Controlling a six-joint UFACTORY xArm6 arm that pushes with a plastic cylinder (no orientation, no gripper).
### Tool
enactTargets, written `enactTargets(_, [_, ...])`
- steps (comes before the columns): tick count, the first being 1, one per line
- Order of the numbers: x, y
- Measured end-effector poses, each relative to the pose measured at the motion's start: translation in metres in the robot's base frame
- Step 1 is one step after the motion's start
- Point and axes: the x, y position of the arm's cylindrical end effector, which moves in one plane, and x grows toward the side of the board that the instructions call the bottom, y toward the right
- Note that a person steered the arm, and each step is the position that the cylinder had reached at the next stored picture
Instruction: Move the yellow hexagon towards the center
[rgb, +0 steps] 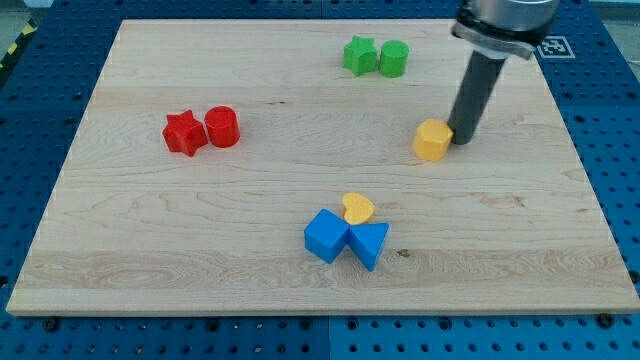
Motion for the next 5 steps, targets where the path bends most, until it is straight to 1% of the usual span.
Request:
enactTargets(1, [0.000,-0.029])
enactTargets(2, [0.000,-0.036])
enactTargets(3, [0.000,-0.035])
enactTargets(4, [0.017,-0.004])
enactTargets(5, [0.033,-0.006])
